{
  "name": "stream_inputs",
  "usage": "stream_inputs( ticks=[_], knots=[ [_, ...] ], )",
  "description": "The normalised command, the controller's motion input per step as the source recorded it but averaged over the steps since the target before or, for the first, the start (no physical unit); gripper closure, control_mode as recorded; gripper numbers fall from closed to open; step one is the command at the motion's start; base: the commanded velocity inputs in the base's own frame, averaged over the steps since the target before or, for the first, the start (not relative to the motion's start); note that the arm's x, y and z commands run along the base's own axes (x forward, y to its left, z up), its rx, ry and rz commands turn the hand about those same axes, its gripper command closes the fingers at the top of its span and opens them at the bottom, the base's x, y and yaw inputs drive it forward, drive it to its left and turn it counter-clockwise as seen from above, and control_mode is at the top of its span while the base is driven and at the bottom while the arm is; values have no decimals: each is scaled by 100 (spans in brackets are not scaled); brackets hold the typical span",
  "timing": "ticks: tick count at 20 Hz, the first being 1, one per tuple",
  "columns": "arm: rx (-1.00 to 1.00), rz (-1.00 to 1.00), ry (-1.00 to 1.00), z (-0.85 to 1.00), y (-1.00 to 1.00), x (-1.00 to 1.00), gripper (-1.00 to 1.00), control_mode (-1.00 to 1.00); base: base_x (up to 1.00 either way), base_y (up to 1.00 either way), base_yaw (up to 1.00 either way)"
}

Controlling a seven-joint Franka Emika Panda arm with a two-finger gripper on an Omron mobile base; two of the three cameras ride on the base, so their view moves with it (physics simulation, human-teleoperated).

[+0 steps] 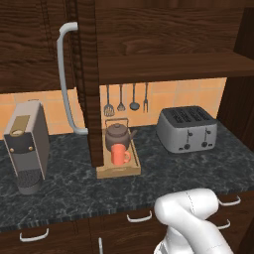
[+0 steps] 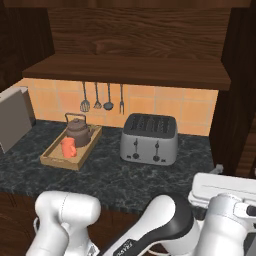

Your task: Pick the kettle from the counter and place it on the tray. Then pick the mug from the cabinet and place it on the tray. Then close the cabinet doors.

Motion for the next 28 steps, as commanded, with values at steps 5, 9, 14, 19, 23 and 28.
stream_inputs(
  ticks=[5, 9, 14, 19, 23, 28],
  knots=[
    [-23, 9, 0, 13, 20, 0, -100, -100, 0, 0, 0],
    [-29, 15, 0, 3, 26, 0, -100, -100, 0, 0, 0],
    [-30, 14, -2, 14, 25, 4, -100, -100, 0, 0, 0],
    [-28, 6, -1, 36, 37, 13, -100, -100, 0, 0, 0],
    [-22, 0, 15, 35, 42, 28, -100, -100, 0, 0, 0],
    [-23, 0, 33, 13, 48, 48, -100, -100, 0, 0, 0]
  ],
)
